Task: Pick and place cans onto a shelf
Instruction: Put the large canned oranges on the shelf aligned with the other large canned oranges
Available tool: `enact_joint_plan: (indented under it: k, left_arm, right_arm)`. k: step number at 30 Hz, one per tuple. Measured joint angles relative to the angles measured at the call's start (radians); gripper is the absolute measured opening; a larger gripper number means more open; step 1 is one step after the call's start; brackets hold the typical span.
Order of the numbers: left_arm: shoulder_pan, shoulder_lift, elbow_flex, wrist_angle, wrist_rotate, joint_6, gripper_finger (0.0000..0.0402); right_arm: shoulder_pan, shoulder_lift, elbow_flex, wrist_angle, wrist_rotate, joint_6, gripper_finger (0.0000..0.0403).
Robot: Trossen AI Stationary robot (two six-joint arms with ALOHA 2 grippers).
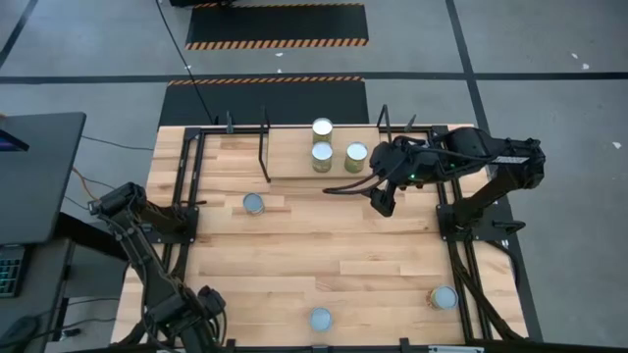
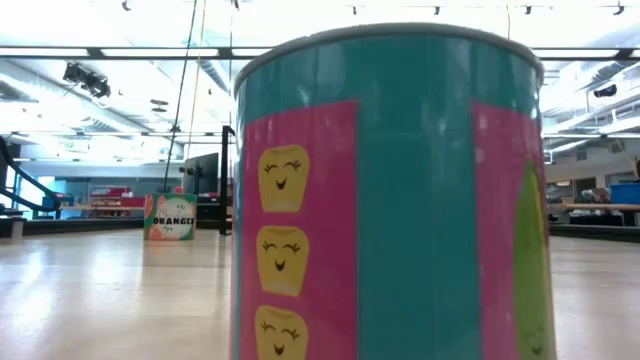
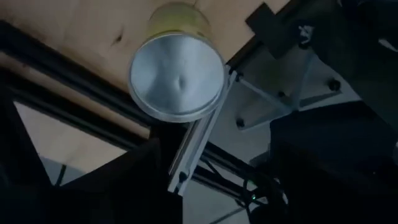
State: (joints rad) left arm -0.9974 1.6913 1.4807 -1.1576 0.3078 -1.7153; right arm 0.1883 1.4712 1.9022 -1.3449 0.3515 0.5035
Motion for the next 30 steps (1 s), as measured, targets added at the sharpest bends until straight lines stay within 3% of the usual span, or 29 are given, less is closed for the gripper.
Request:
enact_joint_plan:
  k: [7,10,13,22,30]
  left_arm:
    - [-0.007,0.000,0.000,0.001,0.014,0.062,0.0189]
    - [-0.012,0.000,0.000,0.001,0.011,0.071,0.0179]
    - [-0.012,0.000,0.000,-0.001,0.004,0.048,0.0209]
    - [-0.013,0.000,0.000,-0.023,0.019,-0.006,0.0351]
    - [-0.012,0.010,0.000,-0.008,0.040,-0.068,0.0385]
  right_arm:
    - [-0.009,0.000,0.000,-0.001,0.000,-0.007,0.0366]
    - [-0.008,0.000,0.000,0.005,0.000,-0.006,0.0366]
    - [-0.009,0.000,0.000,0.009,0.000,-0.001,0.0366]
    - [-0.008,0.000,0.000,0.013,-0.001,0.020,0.0366]
    - [-0.008,0.000,0.000,0.025,-0.001,0.021,0.0366]
